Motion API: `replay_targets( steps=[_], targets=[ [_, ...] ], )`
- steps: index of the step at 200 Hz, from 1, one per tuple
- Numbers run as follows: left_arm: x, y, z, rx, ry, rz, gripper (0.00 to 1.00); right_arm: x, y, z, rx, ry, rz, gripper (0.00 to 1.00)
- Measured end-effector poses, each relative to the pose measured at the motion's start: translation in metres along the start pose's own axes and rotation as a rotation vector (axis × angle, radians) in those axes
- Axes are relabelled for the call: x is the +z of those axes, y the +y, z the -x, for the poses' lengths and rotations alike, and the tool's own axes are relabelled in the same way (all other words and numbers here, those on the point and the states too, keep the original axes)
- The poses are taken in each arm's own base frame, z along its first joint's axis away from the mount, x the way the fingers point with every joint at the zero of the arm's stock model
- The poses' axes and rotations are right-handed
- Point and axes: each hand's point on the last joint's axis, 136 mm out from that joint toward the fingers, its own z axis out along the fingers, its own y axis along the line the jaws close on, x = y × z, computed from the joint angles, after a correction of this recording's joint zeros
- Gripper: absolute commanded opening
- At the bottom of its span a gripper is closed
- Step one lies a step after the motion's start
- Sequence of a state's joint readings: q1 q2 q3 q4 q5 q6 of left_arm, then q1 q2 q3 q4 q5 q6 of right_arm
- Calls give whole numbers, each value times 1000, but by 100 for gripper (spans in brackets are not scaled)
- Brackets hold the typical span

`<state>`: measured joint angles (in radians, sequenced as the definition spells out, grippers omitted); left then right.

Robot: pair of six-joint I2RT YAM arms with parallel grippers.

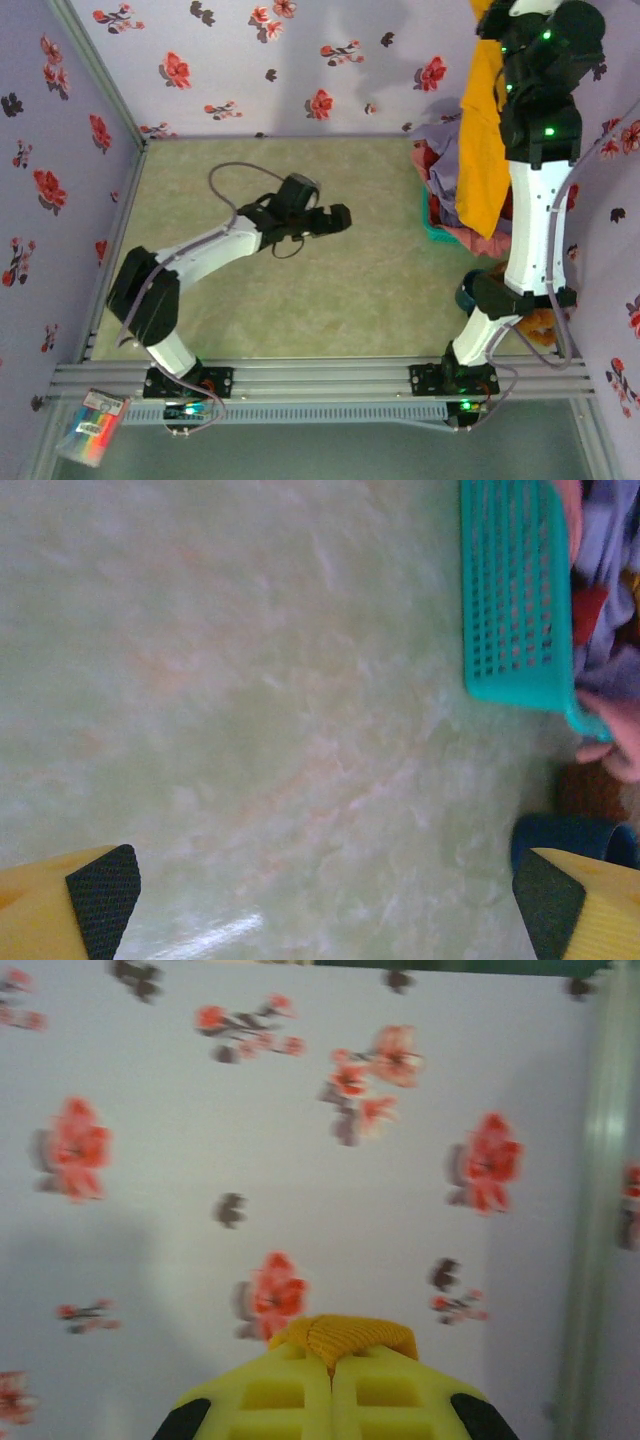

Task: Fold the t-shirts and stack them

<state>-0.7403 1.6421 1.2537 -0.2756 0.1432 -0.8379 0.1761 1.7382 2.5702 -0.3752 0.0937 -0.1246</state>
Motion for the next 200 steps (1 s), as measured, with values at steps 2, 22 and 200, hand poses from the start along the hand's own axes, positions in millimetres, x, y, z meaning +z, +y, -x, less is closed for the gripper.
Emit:
replay_targets(
  steps=[2,22,200],
  targets=[
    [-3,2,3,-4,-8,1,99,0,3,1,2,-4,8,0],
    [-31,18,28,-39,-80,5,99,-5,40,16,28,-56,119,0],
    [-165,166,-7,-240,-222,218,99,-154,158,-417,127,1066,95,74]
  ],
)
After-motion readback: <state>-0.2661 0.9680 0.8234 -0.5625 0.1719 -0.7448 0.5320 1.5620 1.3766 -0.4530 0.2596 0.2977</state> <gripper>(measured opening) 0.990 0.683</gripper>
